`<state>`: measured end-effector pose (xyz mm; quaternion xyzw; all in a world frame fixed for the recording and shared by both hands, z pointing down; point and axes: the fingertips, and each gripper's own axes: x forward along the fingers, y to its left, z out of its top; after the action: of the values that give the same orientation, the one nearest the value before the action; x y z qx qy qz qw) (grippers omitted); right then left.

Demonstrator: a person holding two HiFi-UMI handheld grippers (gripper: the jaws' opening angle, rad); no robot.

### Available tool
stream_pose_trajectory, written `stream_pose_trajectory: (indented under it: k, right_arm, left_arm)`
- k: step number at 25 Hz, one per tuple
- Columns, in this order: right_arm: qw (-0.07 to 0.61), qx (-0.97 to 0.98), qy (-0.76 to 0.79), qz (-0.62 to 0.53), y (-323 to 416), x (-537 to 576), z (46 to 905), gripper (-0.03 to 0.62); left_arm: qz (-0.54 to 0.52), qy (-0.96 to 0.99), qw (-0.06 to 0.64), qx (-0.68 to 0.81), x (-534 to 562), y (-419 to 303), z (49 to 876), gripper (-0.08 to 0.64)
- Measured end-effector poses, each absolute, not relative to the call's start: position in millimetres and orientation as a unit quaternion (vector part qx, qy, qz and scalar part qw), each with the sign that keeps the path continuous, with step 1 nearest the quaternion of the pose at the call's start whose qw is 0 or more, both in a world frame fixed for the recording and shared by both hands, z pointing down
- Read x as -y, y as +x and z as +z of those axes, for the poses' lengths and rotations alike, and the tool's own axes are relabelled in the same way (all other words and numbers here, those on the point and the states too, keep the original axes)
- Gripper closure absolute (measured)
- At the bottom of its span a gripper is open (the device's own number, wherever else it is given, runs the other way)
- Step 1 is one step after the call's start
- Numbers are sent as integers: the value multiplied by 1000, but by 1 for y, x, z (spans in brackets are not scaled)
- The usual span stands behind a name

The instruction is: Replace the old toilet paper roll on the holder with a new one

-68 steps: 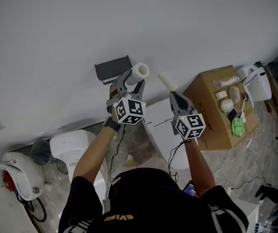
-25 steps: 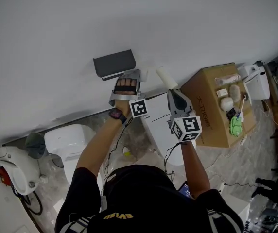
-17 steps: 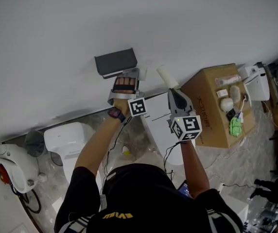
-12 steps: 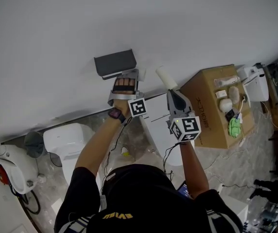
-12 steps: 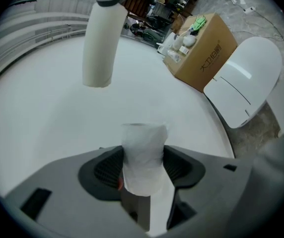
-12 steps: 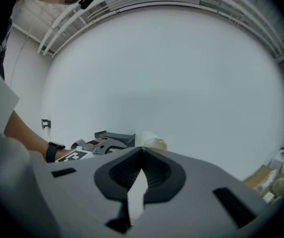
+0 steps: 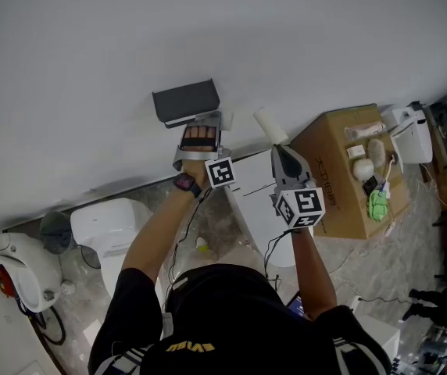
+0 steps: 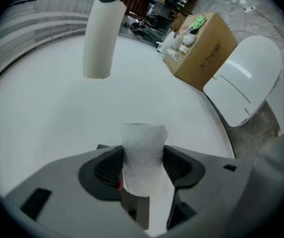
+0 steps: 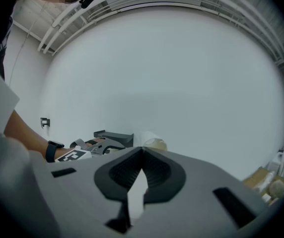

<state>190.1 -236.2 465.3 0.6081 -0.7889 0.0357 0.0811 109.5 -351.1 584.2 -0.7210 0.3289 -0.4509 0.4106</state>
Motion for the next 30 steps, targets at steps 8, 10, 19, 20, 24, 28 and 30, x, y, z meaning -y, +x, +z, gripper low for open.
stream_pose_trajectory:
  k: [8, 10, 19, 20, 24, 28, 30]
  right_arm:
    - [81, 787, 611, 33, 192, 237, 465, 597]
    - [81, 788, 609, 33, 191, 237, 464, 597]
    - [78, 799, 595, 33, 175, 246, 464, 597]
    - [78, 801, 593, 31, 172, 247, 464, 597]
    - [77, 805, 588, 27, 165, 247, 461, 597]
    - [78, 806, 586, 25, 164, 246, 459, 597]
    - [77, 805, 587, 24, 166, 245, 458, 597]
  left_arm:
    - [-469, -693, 426, -344, 361, 94, 582, 302]
    - [-467, -715, 389, -347, 362, 87, 588, 302]
    - [-484, -695, 380, -371, 361, 41, 587, 305]
    - [-485, -696, 377, -371, 360, 38, 588, 305]
    - [-489, -694, 376, -372, 357, 28, 590, 305]
    - [-506, -659, 399, -388, 363, 11, 584, 305]
    - [-499, -670, 391, -385, 359, 13, 583, 305]
